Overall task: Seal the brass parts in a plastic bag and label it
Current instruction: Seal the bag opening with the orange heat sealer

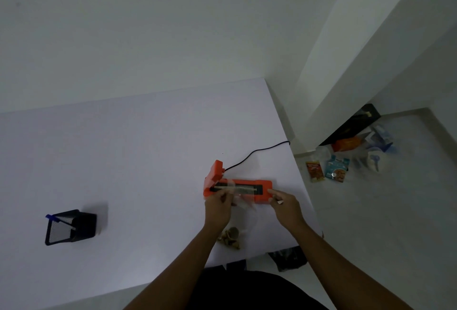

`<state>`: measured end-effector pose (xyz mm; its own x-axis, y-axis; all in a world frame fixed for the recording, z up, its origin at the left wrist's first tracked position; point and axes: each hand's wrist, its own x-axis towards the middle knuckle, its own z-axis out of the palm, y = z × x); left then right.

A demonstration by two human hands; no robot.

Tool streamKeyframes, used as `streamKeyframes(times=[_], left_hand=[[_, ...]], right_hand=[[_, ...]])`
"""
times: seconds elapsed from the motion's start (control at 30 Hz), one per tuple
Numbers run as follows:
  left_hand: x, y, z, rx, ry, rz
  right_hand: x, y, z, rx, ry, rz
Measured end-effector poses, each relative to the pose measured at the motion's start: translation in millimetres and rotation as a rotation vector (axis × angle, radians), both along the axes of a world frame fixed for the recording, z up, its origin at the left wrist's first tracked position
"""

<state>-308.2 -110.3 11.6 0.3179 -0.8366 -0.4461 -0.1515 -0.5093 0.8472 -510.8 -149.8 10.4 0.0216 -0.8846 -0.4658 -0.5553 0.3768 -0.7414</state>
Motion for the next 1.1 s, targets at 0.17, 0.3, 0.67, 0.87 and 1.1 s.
streamKeyframes(times=[0.17,0.3,0.67,0.87,1.1], left_hand=[[-4.2,0.8,14.8,-0.091,0.156,-0.079],[2.5,9.2,22.3,-0.083,0.181,-0.116],[56.4,60.0,39.2,-0.046,0.263,0.072],[94.3,88.6,51.1,-0.103,0.232,0.246],[156.6,101.5,55.7,-0.132,0.171,0.417]], right_hand=[[2.6,2.9,0.8,-0.025,0.002,0.028],[3.7,13.0,-6.5,-0.028,-0.023,0.058],[45.0,34.5,-1.0,0.288,-0.139,0.556],[110.1,44.6,-4.2,0.272,-0.195,0.611],[188.9,51.0,-7.9,0.258,-0.190,0.639]])
